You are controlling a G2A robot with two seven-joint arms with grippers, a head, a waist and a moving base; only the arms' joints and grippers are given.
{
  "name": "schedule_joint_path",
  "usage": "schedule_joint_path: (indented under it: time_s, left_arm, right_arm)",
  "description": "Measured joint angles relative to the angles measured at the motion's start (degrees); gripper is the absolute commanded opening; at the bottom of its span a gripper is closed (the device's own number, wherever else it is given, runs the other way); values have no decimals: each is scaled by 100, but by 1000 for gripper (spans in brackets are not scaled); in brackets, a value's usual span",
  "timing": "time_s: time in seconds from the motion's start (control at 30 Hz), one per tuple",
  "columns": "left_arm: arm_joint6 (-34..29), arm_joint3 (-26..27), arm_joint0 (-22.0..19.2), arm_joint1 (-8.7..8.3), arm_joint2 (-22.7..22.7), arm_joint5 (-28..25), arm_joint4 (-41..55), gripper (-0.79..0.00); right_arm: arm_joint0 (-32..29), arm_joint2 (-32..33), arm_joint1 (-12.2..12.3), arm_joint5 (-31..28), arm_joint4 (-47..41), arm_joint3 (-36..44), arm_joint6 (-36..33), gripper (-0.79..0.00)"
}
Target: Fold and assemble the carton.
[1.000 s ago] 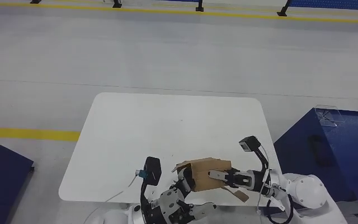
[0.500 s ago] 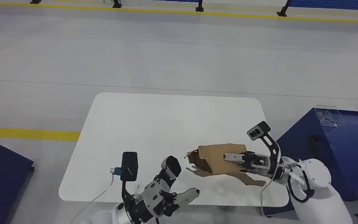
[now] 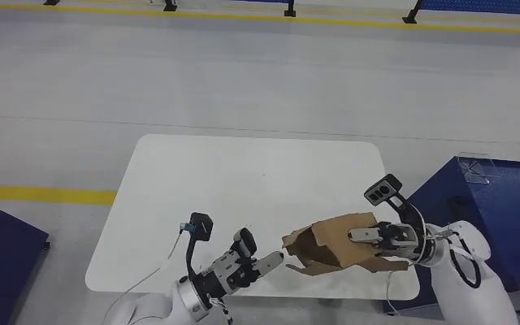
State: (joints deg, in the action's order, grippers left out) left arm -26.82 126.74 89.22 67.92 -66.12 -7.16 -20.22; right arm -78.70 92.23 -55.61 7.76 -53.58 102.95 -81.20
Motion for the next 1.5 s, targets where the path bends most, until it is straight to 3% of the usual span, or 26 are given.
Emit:
schedule_joint_path:
  time_s: [0.27,0.63,0.83,1.1,1.5]
  left_arm:
    - [-11,-285,-399,59,365,373,-130,0]
    - [41,-637,-674,112,623,474,-103,0]
    - [531,-351,-385,82,360,204,-191,0]
    - [790,53,162,19,186,-253,-493,0]
    - [540,-108,-211,74,575,206,-817,0]
  right_arm:
    - [-235,125,13,-64,-151,207,-46,-785]
    - [-266,245,9,57,-574,139,185,-785]
    - [-180,273,-7,-129,-477,5,728,-785]
    - [-212,196,-15,-451,-49,129,959,-785]
    - [-374,-34,-11,-575,317,448,726,-785]
